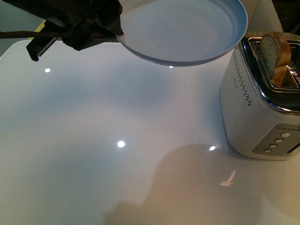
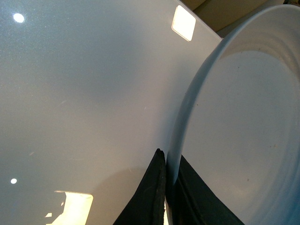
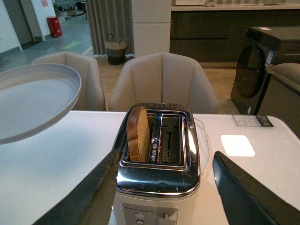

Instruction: Left arm holds plate, right arm toasts bread

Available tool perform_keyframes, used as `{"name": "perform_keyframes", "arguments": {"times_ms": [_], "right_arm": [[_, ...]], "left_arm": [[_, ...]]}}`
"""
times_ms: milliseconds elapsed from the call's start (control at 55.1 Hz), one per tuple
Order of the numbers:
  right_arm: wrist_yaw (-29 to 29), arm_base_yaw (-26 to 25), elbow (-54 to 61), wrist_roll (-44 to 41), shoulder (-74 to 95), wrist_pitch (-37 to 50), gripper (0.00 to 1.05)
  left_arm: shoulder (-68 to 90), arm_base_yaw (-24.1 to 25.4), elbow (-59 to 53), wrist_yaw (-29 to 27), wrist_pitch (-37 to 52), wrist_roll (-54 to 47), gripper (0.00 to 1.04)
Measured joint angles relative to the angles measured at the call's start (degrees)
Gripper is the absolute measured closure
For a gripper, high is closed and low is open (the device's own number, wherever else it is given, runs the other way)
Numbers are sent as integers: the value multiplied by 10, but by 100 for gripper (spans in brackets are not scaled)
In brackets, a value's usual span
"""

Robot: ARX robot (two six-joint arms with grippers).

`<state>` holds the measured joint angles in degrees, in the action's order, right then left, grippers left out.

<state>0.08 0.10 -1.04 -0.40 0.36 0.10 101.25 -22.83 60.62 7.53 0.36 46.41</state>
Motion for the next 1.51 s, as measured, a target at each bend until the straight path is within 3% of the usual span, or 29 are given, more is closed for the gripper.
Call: {"name": "perform_keyframes", "arguments": {"times_ms": [109,200,417,581,780,944,1089,1506], "right_arm": [[0,0,0,0,0,0,26],[0,0,0,0,0,0,7],[0,0,0,0,0,0,9],[0,0,0,0,0,0,9],[0,0,0,0,0,0,9],[0,0,0,0,0,0,9],[0,0,0,0,0,0,9],[0,0,0,0,0,0,9]], "left_arm": [[0,0,0,0,0,0,102],[0,-1,0,-23,0,21,102],[-1,2,2,-20,-2,54,102],[-16,38,2,6,-15,33,102],[-3,125,20,72,-25,-46,102],[69,228,62,120,-9,-136,102],[171,284,83,120,24,-177,102],[308,305,86,116,92,-202,102]]}}
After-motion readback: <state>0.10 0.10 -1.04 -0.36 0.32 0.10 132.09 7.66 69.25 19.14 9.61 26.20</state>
